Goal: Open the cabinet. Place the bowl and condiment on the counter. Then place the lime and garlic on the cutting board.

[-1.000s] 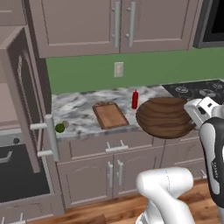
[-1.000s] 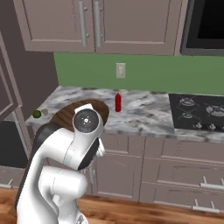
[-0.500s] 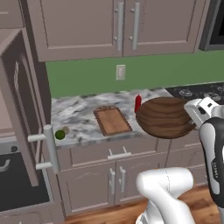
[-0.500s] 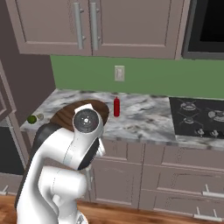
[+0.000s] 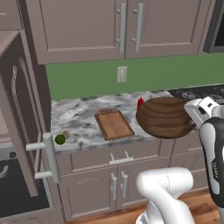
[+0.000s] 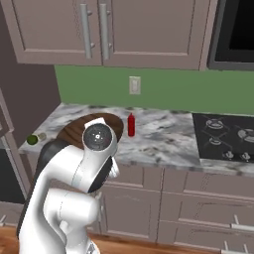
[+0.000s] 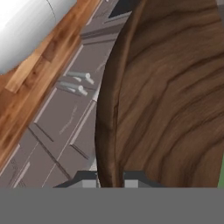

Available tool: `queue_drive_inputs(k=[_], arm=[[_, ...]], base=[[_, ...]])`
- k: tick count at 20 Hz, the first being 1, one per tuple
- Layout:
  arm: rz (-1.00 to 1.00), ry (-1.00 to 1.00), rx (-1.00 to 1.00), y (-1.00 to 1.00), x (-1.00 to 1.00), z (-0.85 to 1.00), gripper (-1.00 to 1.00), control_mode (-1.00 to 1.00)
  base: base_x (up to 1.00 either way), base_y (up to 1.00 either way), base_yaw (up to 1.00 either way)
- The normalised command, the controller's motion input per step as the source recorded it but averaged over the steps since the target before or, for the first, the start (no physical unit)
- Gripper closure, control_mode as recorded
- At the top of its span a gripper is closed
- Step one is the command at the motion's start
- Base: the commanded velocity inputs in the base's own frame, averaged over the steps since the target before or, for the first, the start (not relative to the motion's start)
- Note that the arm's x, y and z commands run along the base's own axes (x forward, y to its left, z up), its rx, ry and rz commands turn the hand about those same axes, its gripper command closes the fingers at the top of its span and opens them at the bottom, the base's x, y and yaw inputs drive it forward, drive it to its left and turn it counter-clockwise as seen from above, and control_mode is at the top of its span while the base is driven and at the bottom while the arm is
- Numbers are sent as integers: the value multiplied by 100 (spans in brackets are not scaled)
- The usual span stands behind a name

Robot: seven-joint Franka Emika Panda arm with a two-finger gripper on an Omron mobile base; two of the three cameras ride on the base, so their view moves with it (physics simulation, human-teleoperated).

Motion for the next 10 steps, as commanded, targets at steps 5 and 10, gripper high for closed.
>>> queue_drive_inputs(k=[5, 10], arm=[[0, 0, 0, 0, 0, 0, 100, 100], [0, 0, 0, 0, 0, 0, 100, 100]], base=[[43, 0, 1], [41, 0, 2]])
